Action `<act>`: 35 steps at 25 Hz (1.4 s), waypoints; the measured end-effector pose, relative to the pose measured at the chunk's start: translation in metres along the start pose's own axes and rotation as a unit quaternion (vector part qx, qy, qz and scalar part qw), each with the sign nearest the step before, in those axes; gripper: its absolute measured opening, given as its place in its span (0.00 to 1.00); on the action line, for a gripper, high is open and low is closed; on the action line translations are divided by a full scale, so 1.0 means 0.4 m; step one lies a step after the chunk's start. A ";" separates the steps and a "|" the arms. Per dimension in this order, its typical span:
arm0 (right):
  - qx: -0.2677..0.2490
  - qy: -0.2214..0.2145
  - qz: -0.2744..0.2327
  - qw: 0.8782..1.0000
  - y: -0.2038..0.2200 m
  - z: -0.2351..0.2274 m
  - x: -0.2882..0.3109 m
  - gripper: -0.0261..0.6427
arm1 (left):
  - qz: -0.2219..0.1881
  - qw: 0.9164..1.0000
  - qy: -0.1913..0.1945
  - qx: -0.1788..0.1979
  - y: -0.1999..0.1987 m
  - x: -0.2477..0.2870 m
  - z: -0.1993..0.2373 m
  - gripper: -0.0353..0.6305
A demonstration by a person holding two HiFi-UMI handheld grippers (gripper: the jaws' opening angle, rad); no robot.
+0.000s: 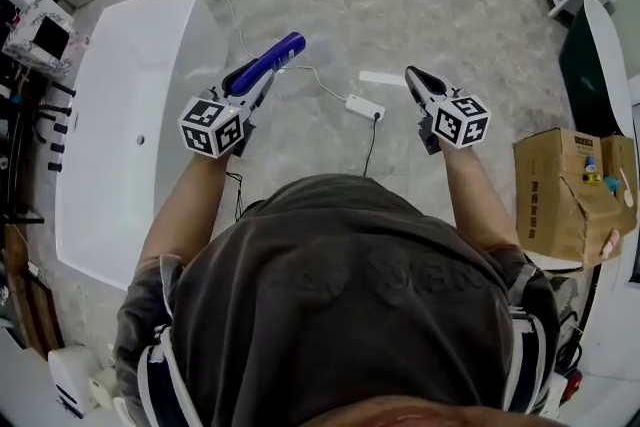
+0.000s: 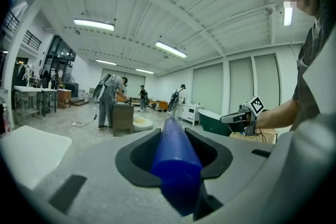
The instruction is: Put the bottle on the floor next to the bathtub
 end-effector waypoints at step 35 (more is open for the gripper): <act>-0.041 -0.055 0.095 0.993 -0.024 0.441 0.537 0.03 | 0.275 0.955 -0.079 -0.081 0.383 -0.271 0.596 0.25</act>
Point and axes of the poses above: the fingertips, and each gripper's own axes: x forward along the fingers, z to its left, y out of its underside, the point moved 10 cm from there along -x, backward along the fingers, and after that the axes turned 11 degrees about z, right-handed, at the moved point
